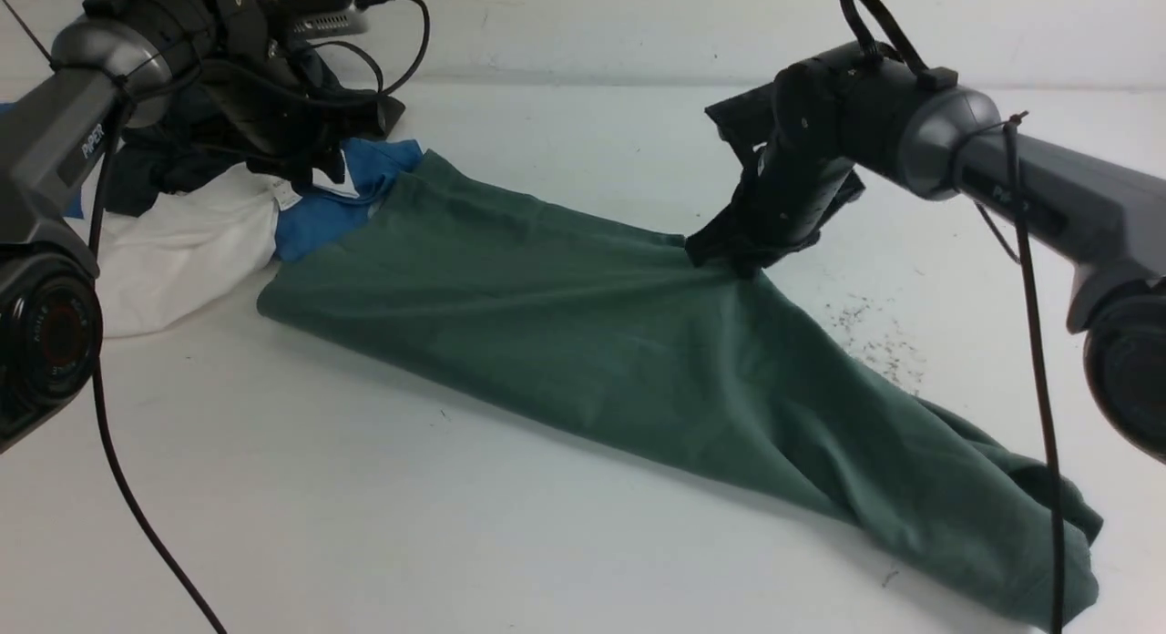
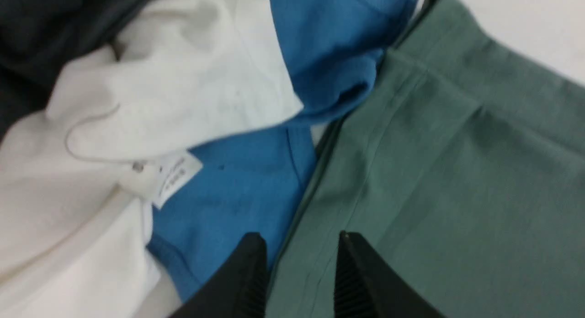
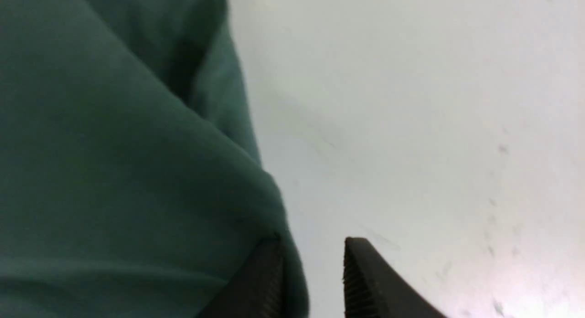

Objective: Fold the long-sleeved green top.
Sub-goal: Use both arms to drag the lower edge of the fabric forward and fold it over the upper edge

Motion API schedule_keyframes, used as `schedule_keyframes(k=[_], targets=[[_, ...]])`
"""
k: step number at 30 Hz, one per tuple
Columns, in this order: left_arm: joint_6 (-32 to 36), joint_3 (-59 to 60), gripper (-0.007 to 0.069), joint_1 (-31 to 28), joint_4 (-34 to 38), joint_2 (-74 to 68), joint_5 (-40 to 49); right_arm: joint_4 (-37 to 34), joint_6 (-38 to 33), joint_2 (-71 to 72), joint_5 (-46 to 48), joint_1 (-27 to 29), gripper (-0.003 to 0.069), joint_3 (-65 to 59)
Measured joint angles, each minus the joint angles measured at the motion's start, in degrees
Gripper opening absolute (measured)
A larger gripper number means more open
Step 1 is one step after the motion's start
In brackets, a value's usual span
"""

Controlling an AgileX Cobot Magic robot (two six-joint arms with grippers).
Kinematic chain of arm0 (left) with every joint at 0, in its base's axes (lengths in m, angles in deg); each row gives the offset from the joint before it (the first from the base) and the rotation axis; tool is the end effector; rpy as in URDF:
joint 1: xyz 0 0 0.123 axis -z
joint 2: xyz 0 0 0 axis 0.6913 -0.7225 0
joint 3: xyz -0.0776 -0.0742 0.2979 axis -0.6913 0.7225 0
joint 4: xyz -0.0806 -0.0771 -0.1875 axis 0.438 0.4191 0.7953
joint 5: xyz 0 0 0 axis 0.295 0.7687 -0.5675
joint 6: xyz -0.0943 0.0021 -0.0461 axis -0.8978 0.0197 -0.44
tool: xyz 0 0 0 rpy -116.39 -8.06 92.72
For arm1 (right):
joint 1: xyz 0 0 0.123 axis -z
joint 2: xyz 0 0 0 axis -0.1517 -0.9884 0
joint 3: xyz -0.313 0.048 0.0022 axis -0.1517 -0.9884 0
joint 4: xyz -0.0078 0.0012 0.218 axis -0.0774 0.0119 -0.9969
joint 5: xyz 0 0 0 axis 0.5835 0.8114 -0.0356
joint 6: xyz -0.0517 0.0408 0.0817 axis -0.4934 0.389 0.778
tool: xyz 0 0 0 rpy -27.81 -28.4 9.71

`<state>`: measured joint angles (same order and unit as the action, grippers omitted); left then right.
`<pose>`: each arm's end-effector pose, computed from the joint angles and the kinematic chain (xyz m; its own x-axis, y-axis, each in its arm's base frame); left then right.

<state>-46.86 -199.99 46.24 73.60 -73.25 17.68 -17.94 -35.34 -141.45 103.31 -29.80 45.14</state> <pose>0.5214 -0.0295 0.2429 -0.8754 -0.0853 -0.4759 -0.0342 0.9928 -0.1150 0.4722 0.1664 0.2042 -0.8684 -0.3778 -0.3213 -0.3496 0.9258 -0.1436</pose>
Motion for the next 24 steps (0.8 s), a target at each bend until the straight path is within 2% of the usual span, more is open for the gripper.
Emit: schedule_keyframes(k=[4,7,11,14,15,16,18,21,24], targets=[[2.0,0.0,0.0111,0.0,-1.2,0.5,6.6,2.2,2.7,0.3,5.4,0.0,0.0290,0.0],[4.4,0.0,0.0017,0.0,-1.5,1.6,10.0,2.3,3.0,2.3,9.4,0.0,0.0367,0.0],[7.8,0.0,-0.0004,0.0,-1.4,2.6,10.3,1.4,1.9,5.5,10.1,0.0,0.0382,0.0],[11.6,-0.1,-0.0004,0.0,0.0,2.8,10.4,-1.4,0.2,10.0,10.4,0.0,0.0288,0.0],[12.7,-0.1,-0.0004,0.0,0.9,2.8,10.4,-2.7,0.0,11.4,10.4,0.0,0.0227,-0.2],[12.9,-0.1,-0.0004,0.0,0.9,2.8,10.4,-3.2,-0.2,12.0,10.4,0.0,0.0216,-0.3],[15.2,-0.1,-0.0004,0.0,3.6,2.8,10.4,-6.4,-0.9,16.5,10.4,0.0,0.0062,-3.6],[17.8,-0.1,-0.0004,0.0,6.1,2.5,10.4,-7.3,-1.1,22.0,10.4,0.0,0.0000,-11.9],[19.4,-0.1,-0.0004,0.0,8.3,1.1,10.4,-7.3,-1.1,27.2,10.5,0.0,-0.0012,-19.5]])
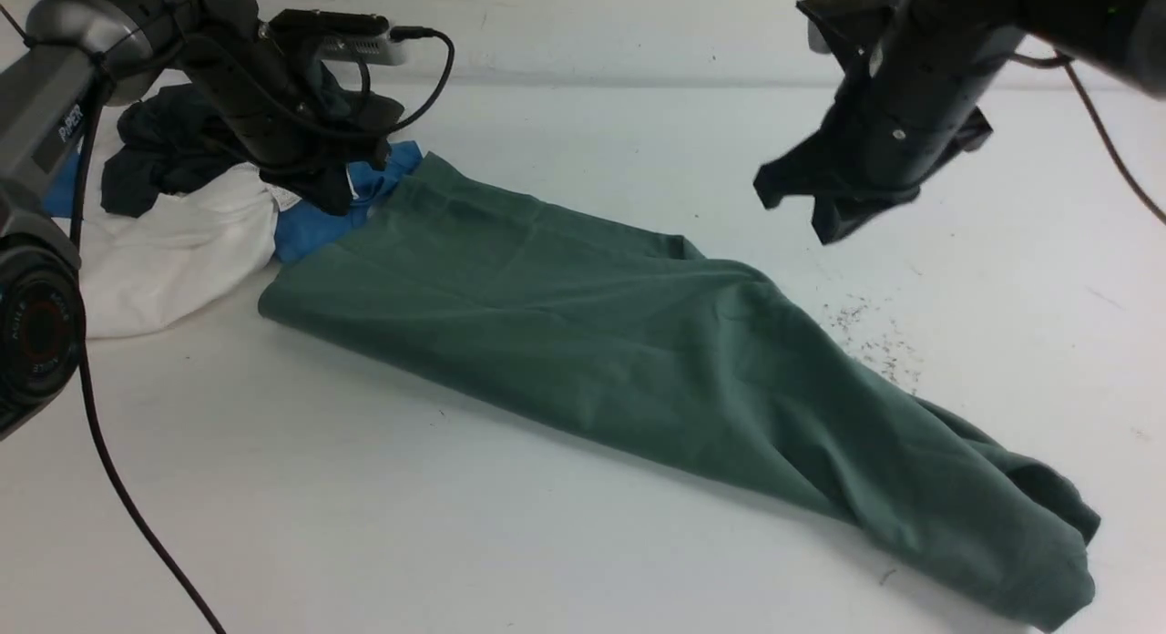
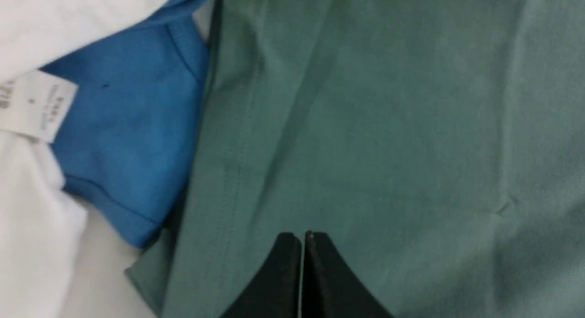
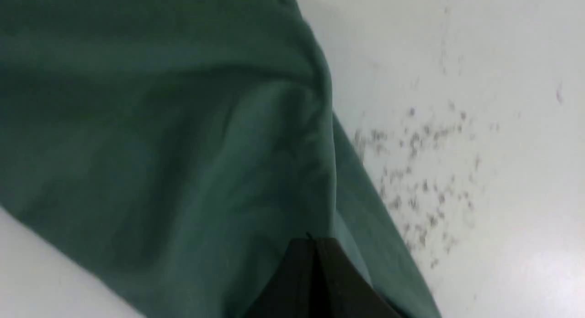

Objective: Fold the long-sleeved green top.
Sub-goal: Use both arms to drag the lower edge of the fabric forward and fold it over the upper edge

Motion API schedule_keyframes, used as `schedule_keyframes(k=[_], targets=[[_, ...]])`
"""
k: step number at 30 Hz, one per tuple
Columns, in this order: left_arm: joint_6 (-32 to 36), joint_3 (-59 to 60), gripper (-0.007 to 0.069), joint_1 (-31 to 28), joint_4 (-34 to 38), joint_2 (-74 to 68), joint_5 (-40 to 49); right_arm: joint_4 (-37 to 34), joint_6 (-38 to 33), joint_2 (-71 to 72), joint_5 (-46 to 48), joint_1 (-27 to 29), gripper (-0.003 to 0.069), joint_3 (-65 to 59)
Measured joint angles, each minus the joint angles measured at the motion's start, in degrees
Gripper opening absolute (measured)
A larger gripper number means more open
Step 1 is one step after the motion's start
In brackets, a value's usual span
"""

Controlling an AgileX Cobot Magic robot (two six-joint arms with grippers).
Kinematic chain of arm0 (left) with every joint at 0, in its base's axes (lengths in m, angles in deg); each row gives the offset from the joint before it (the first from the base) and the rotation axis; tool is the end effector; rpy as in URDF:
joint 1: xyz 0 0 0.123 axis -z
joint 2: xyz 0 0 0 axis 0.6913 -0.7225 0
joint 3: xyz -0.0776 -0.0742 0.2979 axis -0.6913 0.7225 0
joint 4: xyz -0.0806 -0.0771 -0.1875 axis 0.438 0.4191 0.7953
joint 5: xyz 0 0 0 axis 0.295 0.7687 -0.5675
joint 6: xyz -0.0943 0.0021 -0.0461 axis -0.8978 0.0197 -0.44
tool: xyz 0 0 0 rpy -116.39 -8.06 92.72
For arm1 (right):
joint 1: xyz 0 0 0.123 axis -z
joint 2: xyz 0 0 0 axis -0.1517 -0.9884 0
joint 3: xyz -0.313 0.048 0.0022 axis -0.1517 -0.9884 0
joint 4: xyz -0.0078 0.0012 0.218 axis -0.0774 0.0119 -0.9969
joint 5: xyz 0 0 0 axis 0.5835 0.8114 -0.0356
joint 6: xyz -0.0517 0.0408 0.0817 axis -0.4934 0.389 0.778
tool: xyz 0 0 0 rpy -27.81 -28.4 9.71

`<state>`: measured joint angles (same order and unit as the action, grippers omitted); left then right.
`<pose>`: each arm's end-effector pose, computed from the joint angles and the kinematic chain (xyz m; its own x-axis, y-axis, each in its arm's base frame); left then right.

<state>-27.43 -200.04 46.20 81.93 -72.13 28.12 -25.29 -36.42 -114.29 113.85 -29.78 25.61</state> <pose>0.5011 -0.0431 0.2473 -0.9027 0.2127 -0.3739 0.2772 0.9523 -0.1275 0.3544 0.1331 0.3227 -0.9010 -0.3367 -0.2736 -0.3431 0.9390 -0.0257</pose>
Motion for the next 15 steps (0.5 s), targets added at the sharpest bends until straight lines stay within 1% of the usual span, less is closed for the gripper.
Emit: schedule_keyframes(k=[5,8,14,15], targets=[[0.2,0.0,-0.0004,0.0,1.3,-5.1,0.0,-0.5,0.2,7.5,0.1,0.2,-0.0014,-10.3],[-0.2,1.0,-0.0004,0.0,0.3,-7.6,-0.3,-1.0,0.2,11.8,0.1,1.8,-0.0014,-14.8],[-2.8,6.4,-0.0004,0.1,-1.7,-5.3,-3.2,-2.6,0.2,15.4,0.2,5.9,-0.0014,-16.6],[-3.4,9.7,-0.0004,0.1,-2.8,-3.7,-3.9,-3.0,0.2,16.2,0.2,6.9,-0.0014,-16.6]])
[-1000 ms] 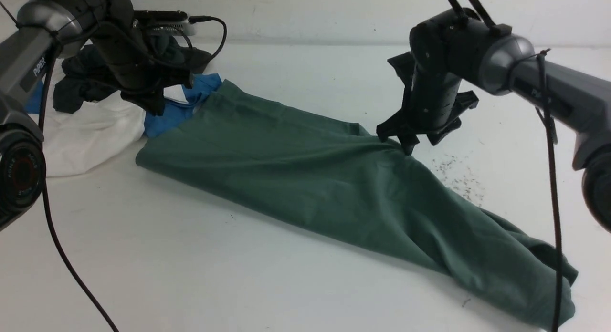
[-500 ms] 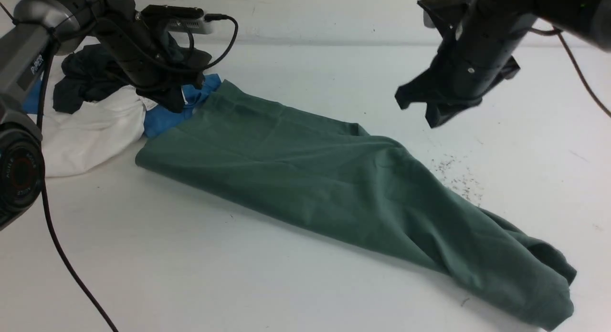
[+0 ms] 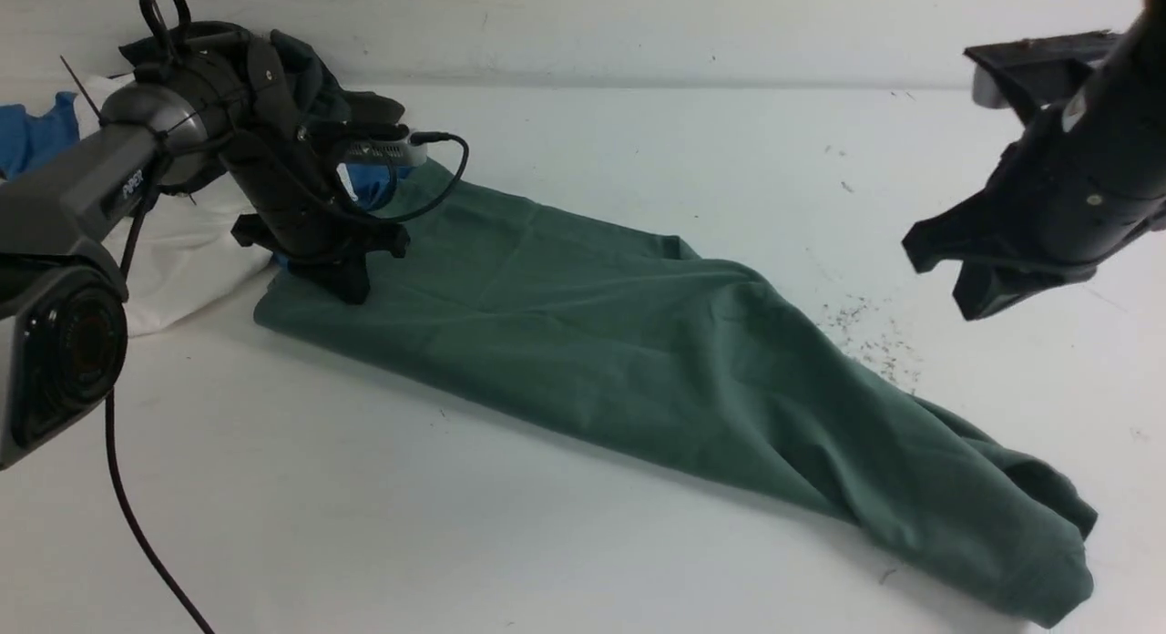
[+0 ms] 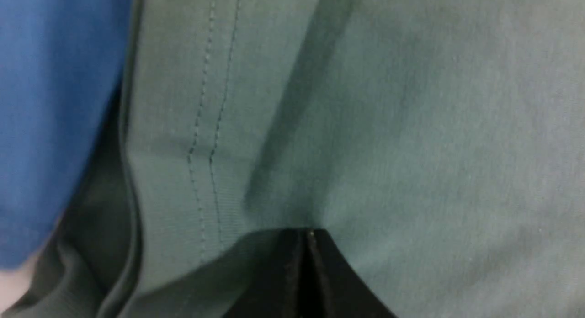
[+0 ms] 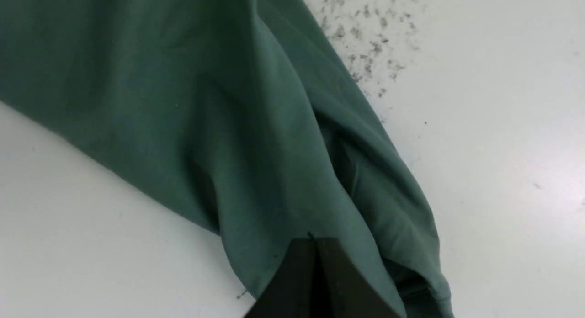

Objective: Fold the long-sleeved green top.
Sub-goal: Use both arms to drag the lower edge of the fabric forward and fold it over the upper edge

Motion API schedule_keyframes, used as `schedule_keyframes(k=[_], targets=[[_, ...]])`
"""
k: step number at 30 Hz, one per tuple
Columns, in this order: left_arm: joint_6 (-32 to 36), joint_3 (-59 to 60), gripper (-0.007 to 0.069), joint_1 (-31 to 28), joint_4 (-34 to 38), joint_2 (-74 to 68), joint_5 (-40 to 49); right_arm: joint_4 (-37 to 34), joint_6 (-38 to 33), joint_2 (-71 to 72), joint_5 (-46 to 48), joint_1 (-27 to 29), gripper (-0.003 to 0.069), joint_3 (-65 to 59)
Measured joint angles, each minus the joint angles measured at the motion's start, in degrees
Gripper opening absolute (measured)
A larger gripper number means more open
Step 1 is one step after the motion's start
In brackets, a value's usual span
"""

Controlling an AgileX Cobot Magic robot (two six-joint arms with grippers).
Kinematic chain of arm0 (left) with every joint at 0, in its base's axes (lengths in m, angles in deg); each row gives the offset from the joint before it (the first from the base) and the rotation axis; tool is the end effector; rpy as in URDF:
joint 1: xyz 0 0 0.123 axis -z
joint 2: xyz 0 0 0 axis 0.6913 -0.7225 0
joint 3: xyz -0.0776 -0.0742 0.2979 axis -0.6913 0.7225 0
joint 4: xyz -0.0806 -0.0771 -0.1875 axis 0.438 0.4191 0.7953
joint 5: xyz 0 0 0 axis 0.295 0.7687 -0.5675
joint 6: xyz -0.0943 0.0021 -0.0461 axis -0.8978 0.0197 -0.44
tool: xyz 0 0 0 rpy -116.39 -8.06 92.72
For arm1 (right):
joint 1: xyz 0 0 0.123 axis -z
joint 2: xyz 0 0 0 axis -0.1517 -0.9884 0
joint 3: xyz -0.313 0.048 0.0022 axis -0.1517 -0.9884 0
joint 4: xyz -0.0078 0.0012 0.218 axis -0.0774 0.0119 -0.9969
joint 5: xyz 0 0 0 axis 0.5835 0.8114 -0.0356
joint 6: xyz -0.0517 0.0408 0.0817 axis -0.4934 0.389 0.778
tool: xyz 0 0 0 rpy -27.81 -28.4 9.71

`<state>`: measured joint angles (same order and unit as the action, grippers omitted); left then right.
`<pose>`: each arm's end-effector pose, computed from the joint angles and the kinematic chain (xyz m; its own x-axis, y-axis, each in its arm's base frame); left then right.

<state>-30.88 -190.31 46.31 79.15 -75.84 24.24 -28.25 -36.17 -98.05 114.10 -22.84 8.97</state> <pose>0.4970 -0.0387 0.1741 -0.9657 0.1656 -0.1999 0.1935 0.9726 -0.1290 0.2825 0.0731 0.3464 -0.9430 -0.2056 -0.2617 -0.2200 0.9751 0.0268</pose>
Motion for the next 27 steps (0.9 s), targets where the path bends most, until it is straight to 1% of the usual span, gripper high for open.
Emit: schedule_keyframes(k=[5,7,8,12,17,18,20,23,25,26,27], targets=[[-1.6,9.9,-0.0004,0.0,-4.8,6.0,-0.8,-0.7,-0.1,1.4,0.0,0.9,-0.0014,-0.1],[-1.7,14.7,-0.0004,0.0,-6.2,9.0,-0.4,-0.8,-0.2,1.6,0.0,0.9,-0.0014,-0.1],[-1.7,15.1,-0.0004,0.0,-6.2,9.0,-0.3,-0.8,-0.2,1.6,0.0,0.9,-0.0014,-0.1],[-1.7,26.8,-0.0004,-0.1,-7.2,15.9,1.0,-0.8,-0.4,1.6,0.0,0.9,-0.0014,-0.1],[-3.6,43.1,-0.0004,-0.1,-9.7,26.7,0.0,-0.8,-2.3,1.6,0.0,0.9,-0.0014,-0.1],[-3.8,43.5,-0.0004,-0.1,-9.7,26.7,-0.1,-0.8,-2.5,1.6,0.0,1.0,-0.0014,-0.1],[-4.8,47.0,-0.0004,-0.1,-11.2,31.9,-0.8,-0.9,-3.0,1.6,0.0,1.9,-0.0014,-0.1],[-5.2,47.5,-0.0004,-0.1,-11.4,36.4,-1.0,-1.3,-3.4,1.6,0.1,3.7,-0.0012,-0.5],[-5.2,47.1,-0.0004,-0.1,-9.7,40.7,-2.3,-2.6,-4.2,1.5,0.1,6.3,0.0004,-0.5],[-5.2,47.1,-0.0004,-0.1,-9.7,41.0,-2.3,-2.7,-4.3,1.4,0.1,6.4,0.0008,-0.5],[-5.2,46.3,-0.0004,-0.1,-7.8,42.0,-3.5,-3.3,-4.8,1.3,0.1,7.3,0.0023,-0.5]])
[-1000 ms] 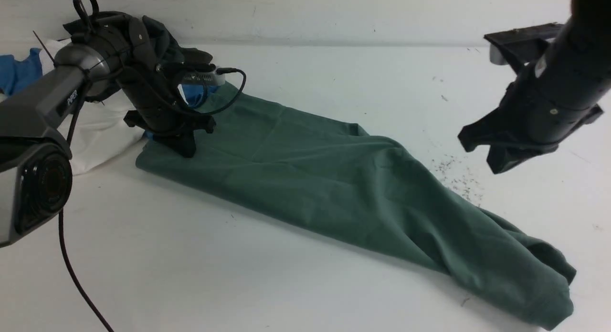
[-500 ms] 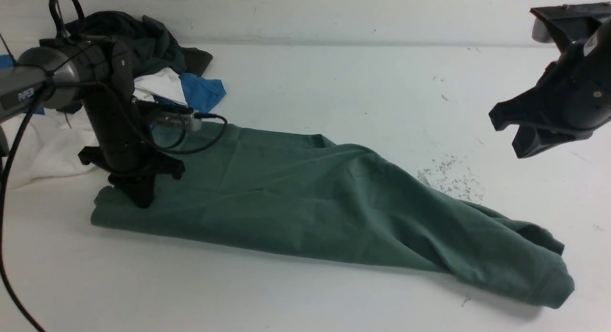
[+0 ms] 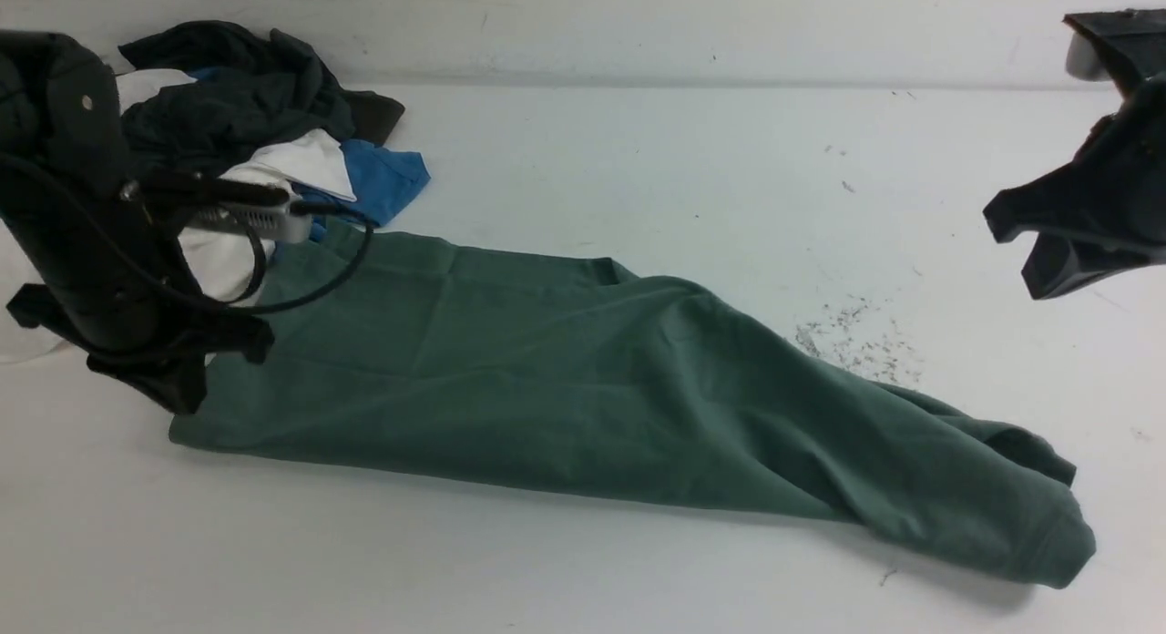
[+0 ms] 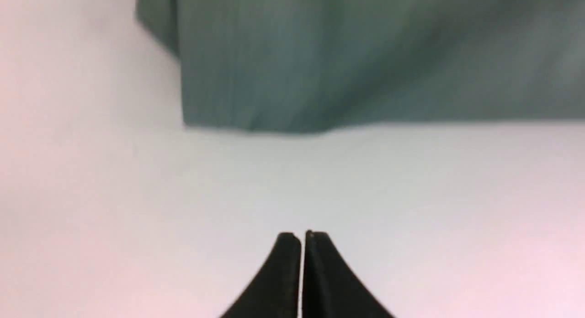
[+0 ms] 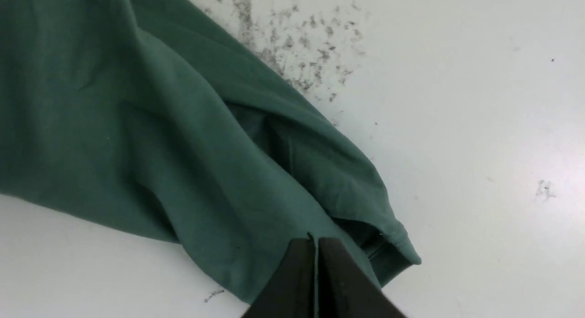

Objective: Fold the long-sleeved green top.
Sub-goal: Use both arms to drag the lower edge of the fabric forward and fold it over the upper edge

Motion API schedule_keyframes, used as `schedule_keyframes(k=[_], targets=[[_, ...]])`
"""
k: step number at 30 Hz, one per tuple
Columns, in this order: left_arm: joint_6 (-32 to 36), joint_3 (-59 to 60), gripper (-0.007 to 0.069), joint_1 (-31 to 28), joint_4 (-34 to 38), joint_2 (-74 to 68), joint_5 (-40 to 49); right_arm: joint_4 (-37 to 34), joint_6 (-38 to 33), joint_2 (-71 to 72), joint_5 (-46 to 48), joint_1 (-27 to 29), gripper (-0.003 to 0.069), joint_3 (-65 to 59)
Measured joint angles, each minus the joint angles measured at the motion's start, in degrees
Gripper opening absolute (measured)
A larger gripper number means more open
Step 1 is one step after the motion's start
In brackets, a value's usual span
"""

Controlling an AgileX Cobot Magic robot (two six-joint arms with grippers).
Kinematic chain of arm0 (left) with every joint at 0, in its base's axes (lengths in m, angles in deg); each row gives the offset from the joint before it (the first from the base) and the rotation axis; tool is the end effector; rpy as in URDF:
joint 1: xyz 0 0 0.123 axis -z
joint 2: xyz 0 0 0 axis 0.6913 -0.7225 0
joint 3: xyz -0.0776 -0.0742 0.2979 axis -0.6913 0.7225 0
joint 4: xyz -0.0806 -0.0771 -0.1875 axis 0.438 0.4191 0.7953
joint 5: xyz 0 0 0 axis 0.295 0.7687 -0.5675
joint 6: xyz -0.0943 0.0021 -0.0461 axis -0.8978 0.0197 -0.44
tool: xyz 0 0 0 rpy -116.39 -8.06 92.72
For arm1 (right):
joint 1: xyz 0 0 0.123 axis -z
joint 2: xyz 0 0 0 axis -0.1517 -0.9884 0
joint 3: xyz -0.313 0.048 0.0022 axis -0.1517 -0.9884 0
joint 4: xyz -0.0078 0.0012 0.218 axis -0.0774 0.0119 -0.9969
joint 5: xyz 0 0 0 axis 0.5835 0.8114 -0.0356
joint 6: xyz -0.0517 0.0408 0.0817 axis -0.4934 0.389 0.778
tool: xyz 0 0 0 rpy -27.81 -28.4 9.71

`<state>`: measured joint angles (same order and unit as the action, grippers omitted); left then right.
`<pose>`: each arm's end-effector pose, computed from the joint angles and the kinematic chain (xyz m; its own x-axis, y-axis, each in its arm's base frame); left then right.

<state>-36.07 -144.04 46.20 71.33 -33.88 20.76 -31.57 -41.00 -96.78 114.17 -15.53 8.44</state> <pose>0.3080 -0.0164 0.2865 -0.9780 0.1275 -0.1651 0.1318 0.9912 -0.0152 0.2829 0.0416 0.3507 -0.9494 -0.1485 -0.2768 -0.1718 0.9832 0.0618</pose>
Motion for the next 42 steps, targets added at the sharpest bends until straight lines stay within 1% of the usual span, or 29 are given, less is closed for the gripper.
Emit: schedule_keyframes(k=[1,3,4,5,6,7,8,9,10,12,15,17,19,22,27,30,34,36,39,40,41,42], targets=[[0.7,-1.3,-0.0004,0.1,2.8,0.3,-1.0,-0.5,-0.4,-0.1,0.0,0.6,0.0050,0.0],[2.1,-3.5,-0.0004,0.4,5.4,-0.5,-1.9,-0.6,-0.8,-0.1,0.0,0.7,0.0098,0.0],[2.5,-3.8,-0.0004,0.5,5.9,-0.6,-2.2,-0.6,-0.8,-0.1,0.0,0.7,0.0098,0.0],[4.0,-6.6,-0.0004,1.5,7.6,-3.3,-2.6,-1.1,-1.0,-0.2,0.0,0.7,0.0158,0.0],[4.4,-8.2,-0.0004,2.2,8.0,-4.7,-2.7,-1.2,-1.0,-0.4,0.0,0.7,0.0192,0.0],[4.6,-8.5,-0.0004,2.3,8.2,-5.1,-2.8,-1.2,-1.0,-0.4,0.0,0.7,0.0199,0.0],[5.1,-10.9,-0.0004,3.4,8.3,-8.3,-3.3,-1.2,-1.1,-0.9,0.0,0.7,0.0249,0.0],[5.1,-11.1,-0.0004,3.5,8.3,-8.7,-3.3,-1.2,-1.2,-1.2,0.0,0.7,0.0265,0.0],[5.4,-12.8,-0.0004,4.5,7.9,-12.5,-3.6,-0.8,-1.2,-2.3,0.0,0.7,0.0323,0.0],[5.5,-13.9,-0.0004,5.1,7.0,-15.9,-3.7,0.1,-1.2,-4.0,0.0,0.7,0.0393,-0.1],[4.6,-14.1,-0.0004,5.3,5.5,-20.4,-3.7,1.7,-1.2,-6.4,-0.4,0.8,0.0474,-1.5],[4.1,-14.1,-0.0004,5.1,5.0,-22.6,-3.7,2.4,-1.2,-8.2,-0.5,1.0,0.0511,-3.2],[3.9,-14.1,-0.0004,5.1,4.6,-23.9,-3.6,2.4,-1.7,-10.1,-0.6,1.4,0.0527,-5.0],[3.9,-14.2,-0.0004,5.1,4.1,-24.1,-3.5,1.6,-2.3,-12.0,-0.7,1.9,0.0531,-6.5],[3.5,-12.0,-0.0004,5.1,2.4,-23.1,-3.9,-4.3,-7.1,-15.4,-1.1,3.0,0.0532,-7.9],[3.5,-8.2,-0.0004,5.1,1.5,-20.8,-5.2,-6.3,-9.2,-15.9,-1.4,3.0,0.0532,-7.9],[3.1,-3.2,-0.0004,5.1,-0.8,-17.2,-5.2,-6.2,-9.9,-16.9,-1.5,3.0,0.0532,-7.9],[3.1,-2.5,-0.0004,5.1,-1.2,-16.3,-5.1,-6.0,-10.0,-17.2,-1.5,3.0,0.0532,-7.9],[3.1,-2.1,-0.0004,5.1,-1.9,-14.5,-4.9,-6.1,-11.5,-18.2,-1.5,3.0,0.0511,-7.9],[3.1,-2.1,-0.0004,5.1,-1.9,-14.2,-4.9,-6.2,-12.0,-18.4,-1.6,3.0,0.0493,-7.9],[3.1,-2.1,-0.0004,5.1,-1.9,-14.0,-4.8,-6.3,-13.2,-18.5,-1.6,3.0,0.0435,-7.9],[3.1,-2.1,-0.0004,5.1,-1.9,-14.0,-4.8,-6.3,-13.4,-18.6,-1.6,3.0,0.0424,-7.9]])
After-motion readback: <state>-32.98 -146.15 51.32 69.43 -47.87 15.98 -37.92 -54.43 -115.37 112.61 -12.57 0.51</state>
